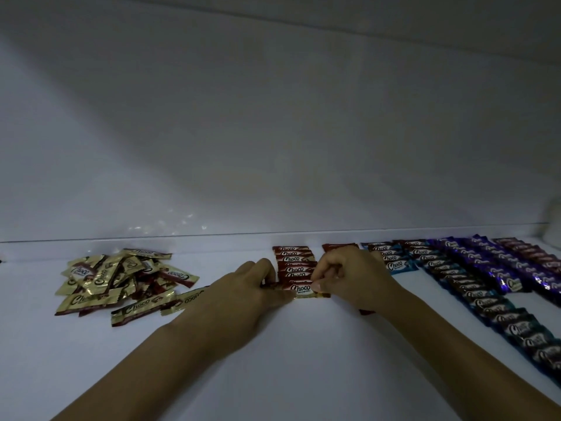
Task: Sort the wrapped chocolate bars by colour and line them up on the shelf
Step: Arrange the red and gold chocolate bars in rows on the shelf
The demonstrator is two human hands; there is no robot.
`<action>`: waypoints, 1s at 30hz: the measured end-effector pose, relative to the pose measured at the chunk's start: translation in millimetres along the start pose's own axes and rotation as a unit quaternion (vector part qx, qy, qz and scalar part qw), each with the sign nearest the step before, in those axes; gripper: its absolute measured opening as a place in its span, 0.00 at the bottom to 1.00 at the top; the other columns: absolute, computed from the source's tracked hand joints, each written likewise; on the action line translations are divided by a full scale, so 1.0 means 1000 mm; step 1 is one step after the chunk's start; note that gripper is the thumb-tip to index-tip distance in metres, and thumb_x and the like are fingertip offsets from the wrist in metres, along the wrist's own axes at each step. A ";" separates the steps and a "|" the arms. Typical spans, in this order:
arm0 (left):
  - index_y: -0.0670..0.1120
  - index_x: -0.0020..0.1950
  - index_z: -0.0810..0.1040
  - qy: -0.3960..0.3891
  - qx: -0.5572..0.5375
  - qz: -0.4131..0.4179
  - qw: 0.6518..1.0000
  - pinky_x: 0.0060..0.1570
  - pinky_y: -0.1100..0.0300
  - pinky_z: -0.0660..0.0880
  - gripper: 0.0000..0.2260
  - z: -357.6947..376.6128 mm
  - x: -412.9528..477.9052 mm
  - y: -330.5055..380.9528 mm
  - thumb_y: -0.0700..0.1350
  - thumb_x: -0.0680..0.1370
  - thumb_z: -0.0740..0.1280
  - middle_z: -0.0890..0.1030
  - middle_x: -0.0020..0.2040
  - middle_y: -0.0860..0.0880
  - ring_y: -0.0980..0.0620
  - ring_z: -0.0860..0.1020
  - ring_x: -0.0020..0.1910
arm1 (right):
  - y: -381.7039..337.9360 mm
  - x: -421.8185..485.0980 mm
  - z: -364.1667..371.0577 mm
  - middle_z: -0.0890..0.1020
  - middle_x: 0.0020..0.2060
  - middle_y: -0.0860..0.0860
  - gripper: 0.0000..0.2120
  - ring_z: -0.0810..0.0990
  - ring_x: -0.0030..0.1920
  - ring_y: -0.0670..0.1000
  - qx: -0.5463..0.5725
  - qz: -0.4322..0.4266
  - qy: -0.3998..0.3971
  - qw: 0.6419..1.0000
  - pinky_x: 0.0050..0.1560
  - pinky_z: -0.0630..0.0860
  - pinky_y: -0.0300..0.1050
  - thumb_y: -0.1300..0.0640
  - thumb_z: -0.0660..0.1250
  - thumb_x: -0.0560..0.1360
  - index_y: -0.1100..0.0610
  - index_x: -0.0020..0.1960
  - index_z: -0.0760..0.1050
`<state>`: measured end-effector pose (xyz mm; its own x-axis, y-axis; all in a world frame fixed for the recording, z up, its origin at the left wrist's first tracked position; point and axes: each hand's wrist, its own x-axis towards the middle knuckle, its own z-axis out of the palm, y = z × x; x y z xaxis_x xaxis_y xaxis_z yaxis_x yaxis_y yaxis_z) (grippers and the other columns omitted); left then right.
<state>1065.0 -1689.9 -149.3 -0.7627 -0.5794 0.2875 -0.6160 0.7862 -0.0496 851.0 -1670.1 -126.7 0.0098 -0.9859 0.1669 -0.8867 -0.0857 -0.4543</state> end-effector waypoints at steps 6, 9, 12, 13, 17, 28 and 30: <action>0.63 0.75 0.59 -0.005 -0.006 0.003 1.000 0.50 0.65 0.62 0.23 0.002 0.001 -0.001 0.46 0.82 0.55 0.64 0.62 0.52 0.54 0.64 0.61 | 0.002 0.001 0.001 0.79 0.33 0.38 0.07 0.75 0.38 0.34 -0.012 -0.002 0.009 1.000 0.53 0.55 0.43 0.48 0.75 0.67 0.45 0.36 0.77; 0.62 0.72 0.66 0.036 -0.089 0.006 0.995 0.51 0.65 0.69 0.23 0.004 -0.003 -0.003 0.41 0.81 0.59 0.71 0.59 0.55 0.56 0.70 0.58 | -0.001 -0.002 0.001 0.81 0.36 0.39 0.05 0.77 0.41 0.37 -0.027 -0.013 0.011 0.999 0.55 0.60 0.43 0.50 0.74 0.69 0.45 0.37 0.78; 0.60 0.71 0.67 0.121 -0.255 -0.043 0.958 0.46 0.69 0.74 0.28 0.002 -0.008 -0.002 0.35 0.77 0.64 0.81 0.52 0.58 0.61 0.79 0.48 | -0.008 -0.006 0.000 0.80 0.38 0.41 0.08 0.77 0.40 0.39 0.025 -0.046 0.034 0.998 0.51 0.69 0.39 0.58 0.72 0.70 0.45 0.41 0.76; 0.63 0.71 0.65 0.152 -0.304 -0.073 0.938 0.45 0.72 0.73 0.31 0.001 -0.009 -0.003 0.34 0.76 0.66 0.82 0.50 0.61 0.63 0.79 0.45 | -0.012 -0.008 -0.001 0.80 0.38 0.43 0.09 0.77 0.39 0.40 0.077 -0.056 0.026 0.995 0.48 0.72 0.37 0.60 0.72 0.70 0.48 0.43 0.76; 0.67 0.69 0.62 0.172 -0.446 -0.151 0.865 0.42 0.72 0.73 0.35 -0.006 -0.011 -0.004 0.34 0.75 0.69 0.84 0.46 0.60 0.61 0.79 0.39 | -0.034 -0.014 0.006 0.84 0.38 0.48 0.06 0.81 0.37 0.43 0.265 -0.072 -0.029 0.961 0.38 0.77 0.36 0.58 0.72 0.72 0.49 0.46 0.78; 0.49 0.45 0.81 0.201 -0.500 -0.238 0.808 0.32 0.70 0.73 0.07 -0.010 -0.008 0.000 0.37 0.75 0.70 0.83 0.35 0.54 0.59 0.79 0.31 | -0.017 -0.008 -0.017 0.84 0.36 0.48 0.04 0.80 0.36 0.41 0.239 -0.057 -0.065 0.967 0.41 0.77 0.35 0.59 0.70 0.74 0.52 0.45 0.81; 0.49 0.46 0.80 0.210 -0.488 -0.249 0.810 0.33 0.69 0.73 0.07 -0.009 -0.009 -0.004 0.37 0.75 0.70 0.84 0.38 0.54 0.58 0.79 0.31 | -0.007 -0.006 -0.025 0.82 0.36 0.44 0.07 0.77 0.36 0.38 0.082 -0.071 -0.072 0.991 0.43 0.73 0.34 0.58 0.72 0.72 0.47 0.47 0.82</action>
<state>1076.1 -1685.5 -143.0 -0.2070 -0.9133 0.3507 -0.2211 0.3929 0.8926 845.8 -1660.4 -102.8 0.2056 -0.9716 0.1171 -0.7843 -0.2351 -0.5742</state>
